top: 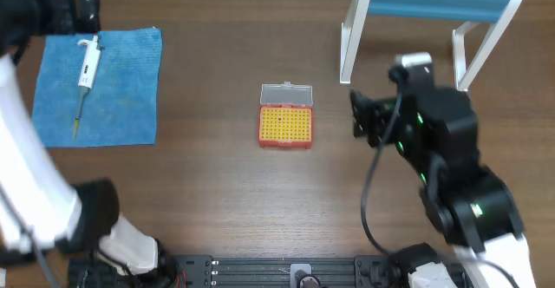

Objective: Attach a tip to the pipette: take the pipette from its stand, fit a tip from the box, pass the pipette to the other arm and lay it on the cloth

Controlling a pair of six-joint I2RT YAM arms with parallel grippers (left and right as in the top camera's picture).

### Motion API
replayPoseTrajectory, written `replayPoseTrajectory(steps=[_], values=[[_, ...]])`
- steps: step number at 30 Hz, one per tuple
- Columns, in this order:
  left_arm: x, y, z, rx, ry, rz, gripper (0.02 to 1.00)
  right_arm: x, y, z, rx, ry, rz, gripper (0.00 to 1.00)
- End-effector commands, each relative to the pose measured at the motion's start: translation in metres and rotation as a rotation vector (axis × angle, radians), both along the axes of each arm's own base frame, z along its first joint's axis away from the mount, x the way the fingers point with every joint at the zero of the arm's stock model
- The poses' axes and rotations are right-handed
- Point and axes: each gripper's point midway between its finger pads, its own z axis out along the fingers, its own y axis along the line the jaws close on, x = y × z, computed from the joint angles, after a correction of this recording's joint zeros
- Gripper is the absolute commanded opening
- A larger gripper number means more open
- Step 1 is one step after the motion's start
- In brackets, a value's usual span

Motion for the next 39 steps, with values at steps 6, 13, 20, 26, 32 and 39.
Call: replayPoseTrajectory(steps=[6, 13, 20, 26, 32, 39], values=[[-0.158, -0.046, -0.006, -0.086, -0.032, -0.021, 0.996, -0.078, -0.055, -0.009, -0.074, -0.189, -0.127, 0.86], [-0.233, -0.062, -0.086, -0.159, 0.055, 0.04, 0.996, -0.114, -0.066, -0.033, 0.01, -0.325, -0.155, 0.86], [-0.246, -0.064, -0.093, -0.153, 0.031, 0.038, 0.996, -0.117, -0.07, -0.052, 0.001, -0.298, -0.167, 0.86], [-0.246, -0.064, -0.094, -0.154, 0.032, 0.038, 0.996, -0.122, -0.072, -0.077, -0.038, -0.204, -0.165, 0.862], [-0.246, -0.064, -0.094, -0.154, 0.032, 0.038, 0.996, -0.126, -0.073, -0.086, -0.053, -0.166, -0.162, 0.86], [-0.246, -0.064, -0.094, -0.154, 0.032, 0.038, 0.996, -0.132, -0.075, -0.101, -0.077, -0.104, -0.159, 0.86]])
